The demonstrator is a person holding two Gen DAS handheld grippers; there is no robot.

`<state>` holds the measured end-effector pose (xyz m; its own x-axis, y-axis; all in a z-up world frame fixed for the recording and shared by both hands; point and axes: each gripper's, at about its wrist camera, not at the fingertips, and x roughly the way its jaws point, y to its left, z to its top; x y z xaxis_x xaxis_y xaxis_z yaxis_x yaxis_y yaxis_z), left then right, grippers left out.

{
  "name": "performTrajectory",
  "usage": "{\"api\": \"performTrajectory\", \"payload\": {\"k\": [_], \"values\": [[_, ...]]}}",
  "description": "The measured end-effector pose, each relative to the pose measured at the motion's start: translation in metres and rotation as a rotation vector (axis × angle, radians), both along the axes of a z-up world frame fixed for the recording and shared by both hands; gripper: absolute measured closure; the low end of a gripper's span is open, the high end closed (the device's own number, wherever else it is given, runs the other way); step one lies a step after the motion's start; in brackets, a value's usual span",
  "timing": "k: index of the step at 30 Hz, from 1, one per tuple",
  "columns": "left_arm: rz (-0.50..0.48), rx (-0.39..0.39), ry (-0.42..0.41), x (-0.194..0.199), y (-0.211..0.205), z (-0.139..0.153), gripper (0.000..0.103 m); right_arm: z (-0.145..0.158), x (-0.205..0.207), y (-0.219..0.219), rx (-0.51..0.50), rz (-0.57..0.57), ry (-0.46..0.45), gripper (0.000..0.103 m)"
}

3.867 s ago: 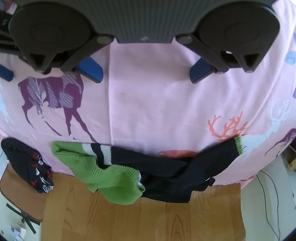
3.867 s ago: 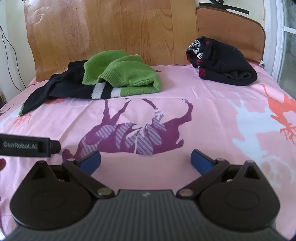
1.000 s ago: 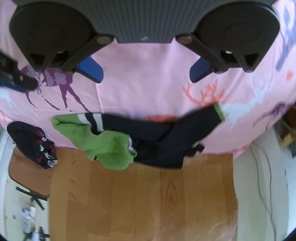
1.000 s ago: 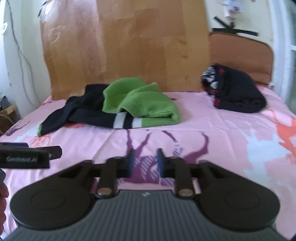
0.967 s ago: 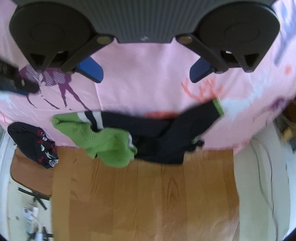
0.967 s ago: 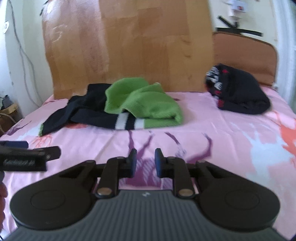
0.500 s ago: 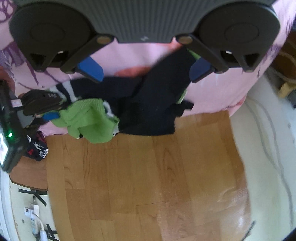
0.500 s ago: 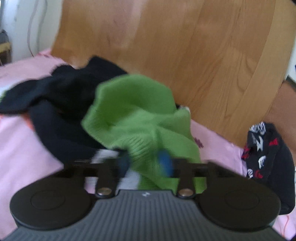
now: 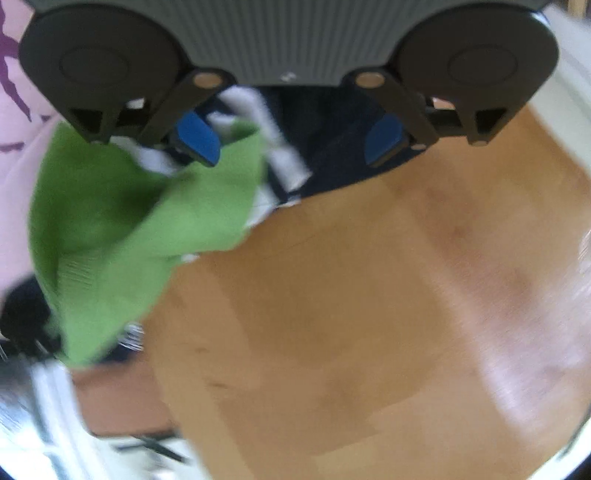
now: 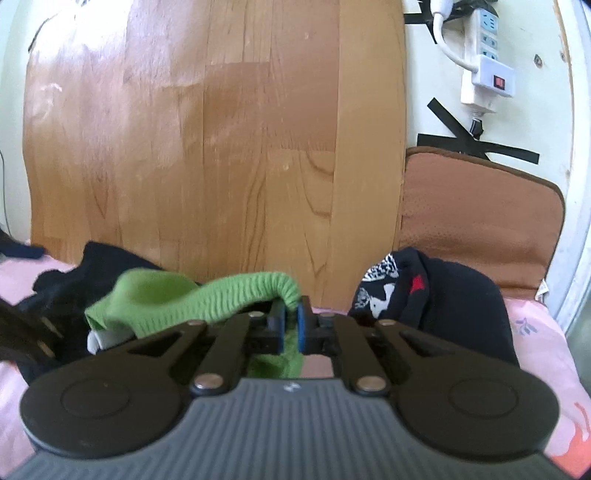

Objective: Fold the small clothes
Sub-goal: 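Grasp the green collar with the right gripper while the left gripper grasps the sweater edge, then lift the sweater with both grippers and shake it out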

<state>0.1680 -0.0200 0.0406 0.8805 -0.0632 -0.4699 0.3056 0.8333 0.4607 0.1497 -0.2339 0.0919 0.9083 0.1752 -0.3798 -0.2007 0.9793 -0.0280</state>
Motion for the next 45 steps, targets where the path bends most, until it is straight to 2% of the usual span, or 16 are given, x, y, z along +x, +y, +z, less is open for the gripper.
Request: {"api": "performTrajectory", "payload": {"k": [4,7,11,12,13,15,18,24,26,28,34,37,39,40,43,45], "values": [[-0.091,0.054,-0.010,-0.006,-0.027,-0.023,0.009,0.005,0.008,0.003,0.001,0.028,-0.029,0.094],[-0.084,0.131,-0.042,-0.005,-0.041,-0.042,0.011,0.008,0.012,0.002,0.022,0.048,-0.054,0.094],[-0.017,0.082,-0.007,0.021,-0.034,-0.043,0.018,0.011,0.009,0.001,0.034,0.069,-0.079,0.094],[0.008,0.070,-0.006,0.028,-0.032,-0.043,0.033,0.011,0.009,0.000,0.037,0.071,-0.080,0.094],[0.031,0.066,-0.008,0.034,-0.029,-0.043,0.061,0.010,0.009,-0.001,0.040,0.073,-0.079,0.094],[0.108,0.028,0.010,0.050,-0.021,-0.041,0.096,0.008,0.009,-0.002,0.045,0.072,-0.076,0.094],[0.160,-0.107,-0.038,0.051,-0.003,-0.024,0.096,0.000,0.013,-0.002,0.050,0.062,-0.058,0.094],[0.180,-0.172,-0.140,0.037,0.005,0.004,0.096,-0.024,0.020,0.002,0.060,0.068,0.033,0.084],[0.180,-0.177,-0.146,0.033,0.006,0.011,0.096,-0.032,0.020,0.004,0.057,0.076,0.067,0.061],[0.185,-0.183,-0.148,0.027,0.008,0.015,0.096,-0.042,0.019,0.004,0.064,0.092,0.107,0.047],[0.197,-0.181,-0.137,0.016,0.008,0.040,0.096,-0.065,0.009,0.007,-0.001,0.189,0.212,0.030],[0.206,-0.186,-0.153,0.002,0.010,0.046,0.096,-0.073,0.008,0.010,-0.047,0.180,0.211,0.032],[0.211,-0.198,-0.174,-0.012,0.012,0.053,0.096,-0.078,0.011,0.017,-0.102,0.155,0.193,0.056],[0.213,-0.204,-0.186,-0.020,0.012,0.057,0.096,-0.078,0.012,0.020,-0.131,0.124,0.186,0.084],[0.226,-0.202,-0.248,-0.049,0.015,0.073,0.096,-0.058,0.003,0.012,-0.046,0.081,0.129,0.089],[0.234,-0.208,-0.308,-0.075,0.019,0.090,0.096,-0.030,-0.017,0.010,-0.019,0.060,0.028,0.090]]}}
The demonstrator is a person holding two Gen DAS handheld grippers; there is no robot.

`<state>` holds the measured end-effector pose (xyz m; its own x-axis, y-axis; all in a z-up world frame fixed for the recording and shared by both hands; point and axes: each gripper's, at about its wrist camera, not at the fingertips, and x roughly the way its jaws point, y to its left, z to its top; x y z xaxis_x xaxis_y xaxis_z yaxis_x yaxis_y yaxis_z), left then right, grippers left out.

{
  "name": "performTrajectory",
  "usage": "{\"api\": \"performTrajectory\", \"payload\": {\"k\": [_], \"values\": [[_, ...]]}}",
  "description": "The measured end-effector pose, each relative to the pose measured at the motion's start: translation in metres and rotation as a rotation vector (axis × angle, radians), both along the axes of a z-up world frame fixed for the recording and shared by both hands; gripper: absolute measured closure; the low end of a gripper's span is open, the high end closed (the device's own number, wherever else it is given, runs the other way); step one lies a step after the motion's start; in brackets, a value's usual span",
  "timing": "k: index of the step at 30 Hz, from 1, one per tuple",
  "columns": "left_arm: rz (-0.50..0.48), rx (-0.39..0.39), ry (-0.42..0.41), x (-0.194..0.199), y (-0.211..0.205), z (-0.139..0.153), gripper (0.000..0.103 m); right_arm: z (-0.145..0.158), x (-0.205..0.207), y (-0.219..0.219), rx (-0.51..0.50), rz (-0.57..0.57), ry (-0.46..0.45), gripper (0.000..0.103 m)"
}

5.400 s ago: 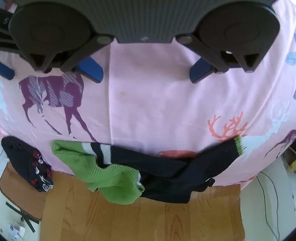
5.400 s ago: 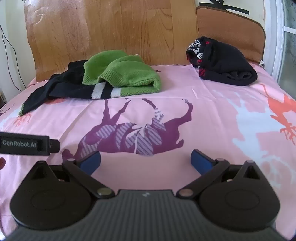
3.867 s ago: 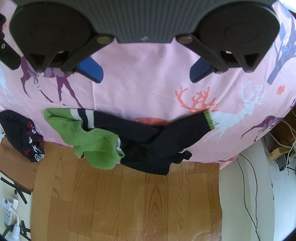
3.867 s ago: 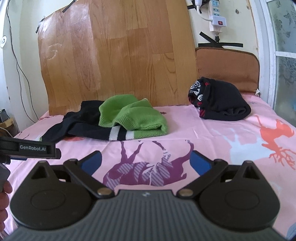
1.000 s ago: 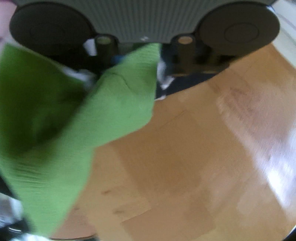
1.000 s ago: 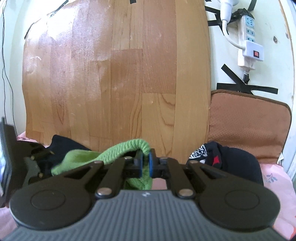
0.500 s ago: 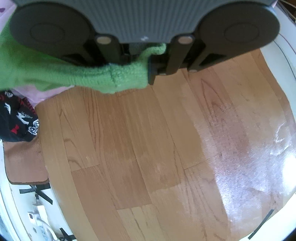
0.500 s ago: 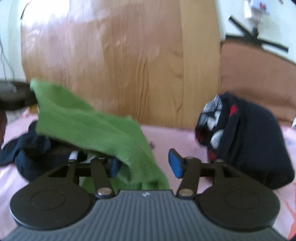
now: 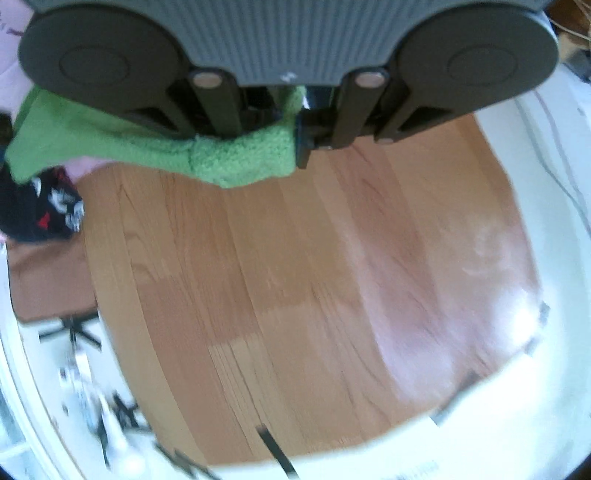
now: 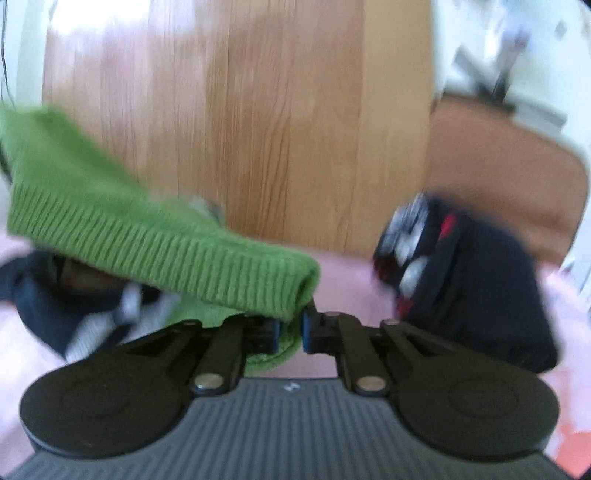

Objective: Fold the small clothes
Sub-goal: 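Lift the sweater with both grippers and shake it out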

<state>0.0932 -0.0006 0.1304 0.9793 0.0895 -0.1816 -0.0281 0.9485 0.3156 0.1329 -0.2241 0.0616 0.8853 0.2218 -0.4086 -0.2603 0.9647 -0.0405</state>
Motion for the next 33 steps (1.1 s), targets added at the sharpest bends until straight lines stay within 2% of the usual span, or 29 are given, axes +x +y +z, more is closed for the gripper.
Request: {"api": "performTrajectory", "payload": {"k": [5,8,14,18,20,22,25,28,30,32,33], "values": [[0.027,-0.069,-0.140,-0.071,0.016,0.056,0.096,0.082,-0.065,-0.001,0.051,-0.006,-0.259,0.090],[0.078,-0.098,-0.232,-0.114,0.023,0.087,0.096,0.131,-0.108,-0.002,0.065,0.009,-0.389,0.090],[0.095,-0.239,-0.356,-0.198,0.051,0.147,0.096,0.214,-0.178,0.010,0.014,0.028,-0.584,0.090],[0.082,-0.270,-0.426,-0.230,0.065,0.170,0.096,0.253,-0.205,0.006,0.015,0.054,-0.658,0.090],[0.075,-0.268,-0.445,-0.236,0.066,0.172,0.096,0.262,-0.202,0.002,0.003,0.061,-0.678,0.090],[0.070,-0.260,-0.435,-0.234,0.067,0.169,0.096,0.261,-0.205,0.003,-0.024,0.060,-0.686,0.090],[0.075,-0.258,-0.348,-0.202,0.068,0.152,0.096,0.245,-0.187,0.005,-0.057,0.061,-0.654,0.090],[0.098,-0.266,-0.254,-0.158,0.070,0.122,0.095,0.213,-0.140,0.015,-0.051,0.051,-0.531,0.090],[0.140,-0.274,-0.164,-0.116,0.072,0.087,0.092,0.176,-0.093,0.031,-0.074,0.026,-0.436,0.089],[0.218,-0.238,-0.015,-0.076,0.073,0.040,0.085,0.112,-0.042,0.053,-0.161,-0.031,-0.301,0.079],[0.283,-0.214,0.093,-0.059,0.072,0.009,0.078,0.081,-0.025,0.058,-0.188,-0.053,-0.209,0.076]]}}
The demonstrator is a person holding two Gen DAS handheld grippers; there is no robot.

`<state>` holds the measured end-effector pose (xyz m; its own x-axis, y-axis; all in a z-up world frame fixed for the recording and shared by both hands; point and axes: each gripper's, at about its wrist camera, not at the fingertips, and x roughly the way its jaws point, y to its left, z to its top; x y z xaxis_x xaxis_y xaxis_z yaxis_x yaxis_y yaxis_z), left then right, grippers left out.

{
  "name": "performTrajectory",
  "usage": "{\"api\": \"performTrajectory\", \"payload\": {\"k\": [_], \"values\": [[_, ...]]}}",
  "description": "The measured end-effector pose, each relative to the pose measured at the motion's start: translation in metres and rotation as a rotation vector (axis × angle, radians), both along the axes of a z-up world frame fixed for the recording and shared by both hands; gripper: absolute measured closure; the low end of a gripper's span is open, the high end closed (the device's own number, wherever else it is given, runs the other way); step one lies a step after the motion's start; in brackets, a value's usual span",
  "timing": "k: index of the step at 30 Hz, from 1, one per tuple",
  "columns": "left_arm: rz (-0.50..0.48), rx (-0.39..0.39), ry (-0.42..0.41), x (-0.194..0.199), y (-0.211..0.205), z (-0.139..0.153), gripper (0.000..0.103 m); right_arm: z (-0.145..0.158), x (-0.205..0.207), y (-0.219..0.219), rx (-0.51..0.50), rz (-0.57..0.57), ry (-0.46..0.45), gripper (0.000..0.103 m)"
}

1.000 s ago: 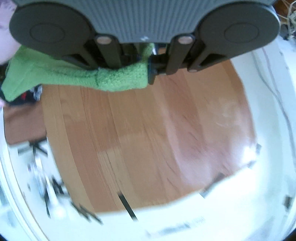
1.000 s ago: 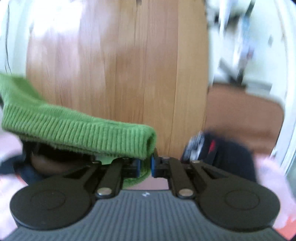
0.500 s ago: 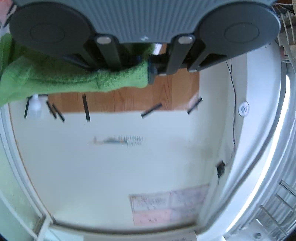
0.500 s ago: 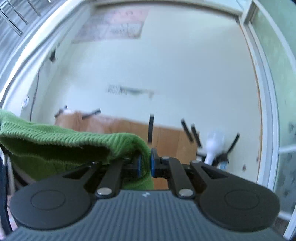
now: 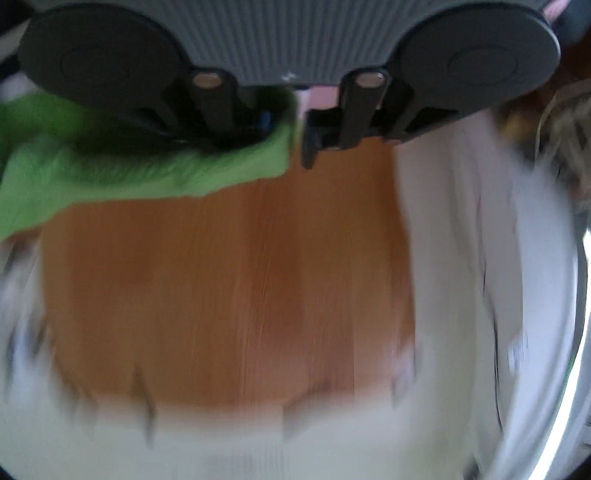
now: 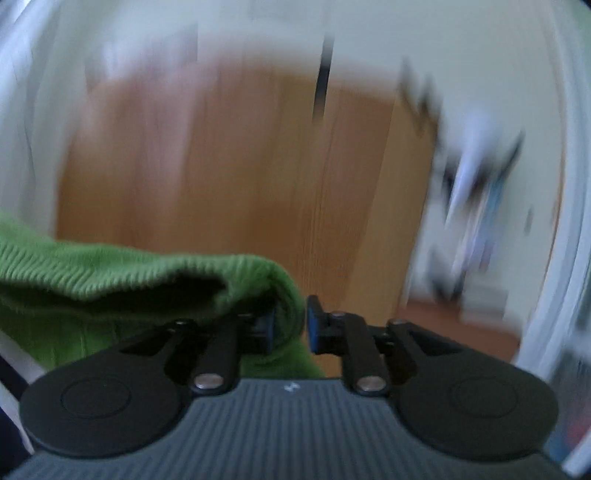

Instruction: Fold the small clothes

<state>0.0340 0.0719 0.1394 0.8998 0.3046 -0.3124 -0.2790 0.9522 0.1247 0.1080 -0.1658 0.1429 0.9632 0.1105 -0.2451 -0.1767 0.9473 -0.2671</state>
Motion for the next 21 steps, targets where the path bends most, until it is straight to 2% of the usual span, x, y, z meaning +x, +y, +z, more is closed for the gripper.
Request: {"api": "performTrajectory", "payload": {"k": [1,2,3,5,6,7,9,10,14,21], "values": [[0.029,-0.027,0.077,0.006,0.002,-0.026,0.077,-0.029,0.011,0.001,0.015,-0.005,0.100,0.076],[0.038,-0.065,0.118,0.003,0.004,-0.051,0.077,-0.057,0.016,-0.003,0.069,0.024,0.195,0.076],[0.055,-0.076,0.141,-0.004,0.004,-0.076,0.077,-0.076,0.017,-0.006,0.105,0.043,0.247,0.075],[0.083,-0.025,0.196,-0.014,0.000,-0.114,0.068,-0.105,0.017,-0.011,0.137,0.047,0.301,0.062],[0.082,-0.034,0.237,-0.013,0.001,-0.116,0.068,-0.113,0.017,-0.015,0.162,0.049,0.314,0.058],[0.068,-0.064,0.183,-0.021,0.005,-0.111,0.064,-0.116,0.020,-0.021,0.196,0.048,0.337,0.056],[0.100,-0.072,0.109,-0.030,0.008,-0.107,0.045,-0.113,0.029,-0.034,0.296,0.033,0.342,0.051],[0.110,-0.071,0.126,-0.029,0.008,-0.110,0.049,-0.115,0.032,-0.040,0.333,0.026,0.349,0.046],[0.114,-0.102,0.164,-0.021,0.013,-0.111,0.050,-0.119,0.044,-0.055,0.445,0.022,0.419,0.046],[0.113,-0.179,0.171,-0.019,0.025,-0.110,0.050,-0.121,0.039,-0.054,0.445,0.030,0.406,0.046]]}}
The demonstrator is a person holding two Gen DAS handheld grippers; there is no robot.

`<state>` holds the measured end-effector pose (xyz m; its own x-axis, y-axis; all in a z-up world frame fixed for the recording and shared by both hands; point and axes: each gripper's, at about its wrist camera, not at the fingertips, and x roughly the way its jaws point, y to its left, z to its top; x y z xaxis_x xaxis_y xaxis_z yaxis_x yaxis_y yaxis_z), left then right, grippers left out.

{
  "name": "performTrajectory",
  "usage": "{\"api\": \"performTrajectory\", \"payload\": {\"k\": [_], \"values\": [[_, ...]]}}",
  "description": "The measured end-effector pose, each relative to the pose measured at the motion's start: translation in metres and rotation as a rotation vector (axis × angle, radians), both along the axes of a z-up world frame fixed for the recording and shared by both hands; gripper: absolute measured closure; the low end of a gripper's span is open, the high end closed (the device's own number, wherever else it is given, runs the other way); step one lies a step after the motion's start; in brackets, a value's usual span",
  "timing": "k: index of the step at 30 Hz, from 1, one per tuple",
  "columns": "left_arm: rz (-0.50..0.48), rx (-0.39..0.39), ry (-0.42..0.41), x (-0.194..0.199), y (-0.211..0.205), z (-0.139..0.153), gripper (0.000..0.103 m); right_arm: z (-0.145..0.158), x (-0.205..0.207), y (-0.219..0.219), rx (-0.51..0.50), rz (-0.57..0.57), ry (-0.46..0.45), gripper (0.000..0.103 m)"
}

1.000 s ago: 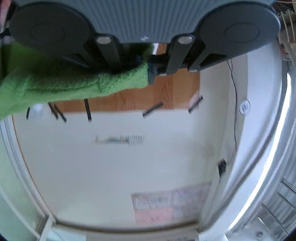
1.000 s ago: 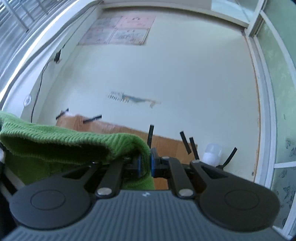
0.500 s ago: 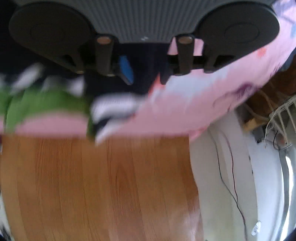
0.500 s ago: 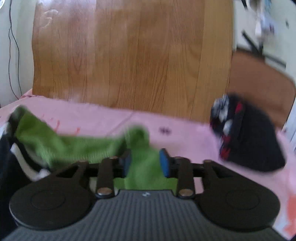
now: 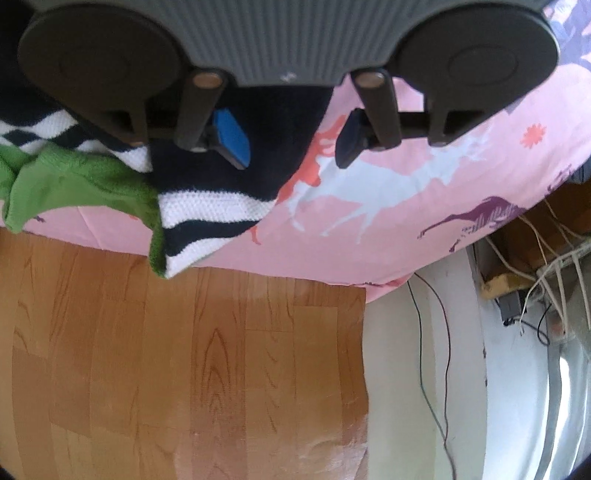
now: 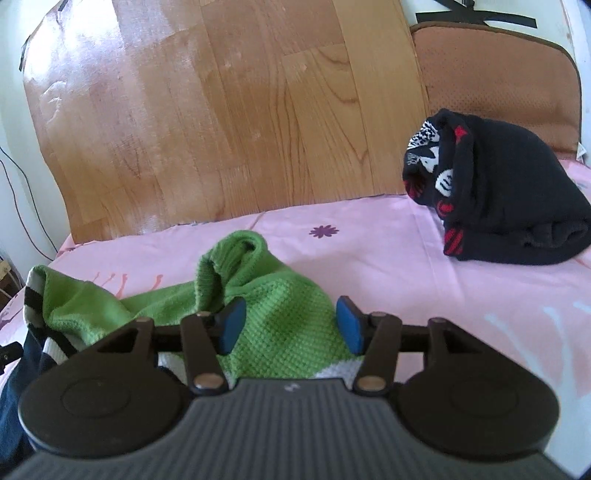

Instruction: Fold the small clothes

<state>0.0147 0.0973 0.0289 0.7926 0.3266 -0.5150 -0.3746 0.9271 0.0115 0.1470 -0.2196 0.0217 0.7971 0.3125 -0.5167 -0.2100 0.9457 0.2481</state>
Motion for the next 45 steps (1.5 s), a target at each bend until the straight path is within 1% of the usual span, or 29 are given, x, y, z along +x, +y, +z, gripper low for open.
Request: {"api": "performTrajectory", "payload": {"k": [8,13,15,17,18,19,20,21,22,23,24,25,26,27,28,30,31,32,33,34,35,36,37,38,39,41,43,44,45], "values": [[-0.007,-0.033,-0.001,0.001,0.005,-0.001,0.050,0.000,-0.002,-0.004,0.009,-0.002,-0.001,0.046],[-0.019,-0.032,0.001,0.001,0.003,-0.001,0.048,0.000,-0.003,-0.005,0.021,-0.001,0.004,0.046],[-0.050,-0.017,0.003,0.001,-0.001,0.001,0.046,0.001,0.000,-0.008,0.036,0.002,0.023,0.046],[-0.125,-0.004,-0.011,0.000,-0.008,0.010,0.042,0.004,0.003,-0.012,0.032,0.023,0.048,0.044],[-0.168,0.005,-0.022,0.001,-0.011,0.016,0.035,0.005,0.004,-0.013,0.030,0.046,0.057,0.042],[-0.205,0.029,-0.033,0.002,-0.017,0.022,0.023,0.006,0.006,-0.014,0.025,0.077,0.069,0.036],[-0.236,0.075,-0.044,0.006,-0.025,0.029,0.021,0.006,0.009,-0.011,0.006,0.117,0.088,0.030],[-0.256,0.128,-0.042,0.012,-0.033,0.032,0.020,0.006,0.011,-0.007,-0.022,0.159,0.108,0.028],[-0.273,0.168,-0.022,0.020,-0.039,0.033,0.023,0.005,0.013,-0.002,-0.051,0.196,0.125,0.027],[-0.293,0.197,0.022,0.033,-0.044,0.030,0.029,0.003,0.014,0.004,-0.092,0.217,0.131,0.030],[-0.308,0.209,0.063,0.044,-0.046,0.026,0.063,0.001,0.014,0.010,-0.155,0.220,0.126,0.040],[-0.319,0.225,0.112,0.057,-0.047,0.020,0.091,-0.001,0.012,0.017,-0.253,0.210,0.102,0.073],[-0.321,0.235,0.157,0.069,-0.045,0.015,0.094,0.001,0.011,0.019,-0.322,0.195,0.066,0.087],[-0.315,0.228,0.165,0.079,-0.039,0.014,0.095,0.006,0.013,0.014,-0.316,0.182,0.056,0.090],[-0.305,0.221,0.149,0.085,-0.033,0.018,0.096,0.013,0.016,0.006,-0.312,0.147,0.037,0.090],[-0.242,0.229,0.112,0.105,-0.021,0.033,0.096,0.030,0.027,-0.014,-0.310,0.061,-0.012,0.091],[-0.213,0.220,0.087,0.115,-0.014,0.042,0.096,0.036,0.037,-0.023,-0.320,0.006,-0.019,0.098],[-0.202,0.196,0.073,0.126,-0.007,0.051,0.096,0.038,0.044,-0.029,-0.363,-0.051,-0.032,0.098],[-0.205,0.154,0.085,0.140,-0.001,0.055,0.096,0.037,0.052,-0.035,-0.388,-0.082,-0.021,0.097],[-0.204,0.117,0.114,0.153,0.004,0.054,0.096,0.033,0.060,-0.043,-0.379,-0.083,0.029,0.097],[-0.194,0.102,0.144,0.163,0.005,0.050,0.095,0.027,0.068,-0.046,-0.381,-0.077,0.095,0.096],[-0.190,0.109,0.167,0.170,0.004,0.045,0.094,0.024,0.067,-0.047,-0.405,-0.083,0.104,0.096],[-0.191,0.127,0.176,0.172,0.003,0.040,0.092,0.026,0.061,-0.047,-0.428,-0.086,0.077,0.092],[-0.201,0.142,0.176,0.171,0.002,0.036,0.092,0.031,0.049,-0.046,-0.420,-0.075,0.036,0.091],[-0.216,0.150,0.170,0.169,0.001,0.032,0.091,0.039,0.039,-0.046,-0.376,-0.049,0.011,0.091],[-0.223,0.166,0.173,0.167,0.002,0.025,0.088,0.051,0.025,-0.045,-0.241,0.067,0.012,0.091],[-0.225,0.170,0.194,0.168,0.003,0.018,0.088,0.050,0.026,-0.030,-0.152,0.232,0.104,0.091],[-0.232,0.169,0.196,0.166,0.005,0.017,0.088,0.042,0.033,-0.017,-0.138,0.304,0.165,0.091],[-0.235,0.172,0.193,0.164,0.007,0.017,0.087,0.032,0.040,-0.004,-0.152,0.354,0.217,0.091]]}}
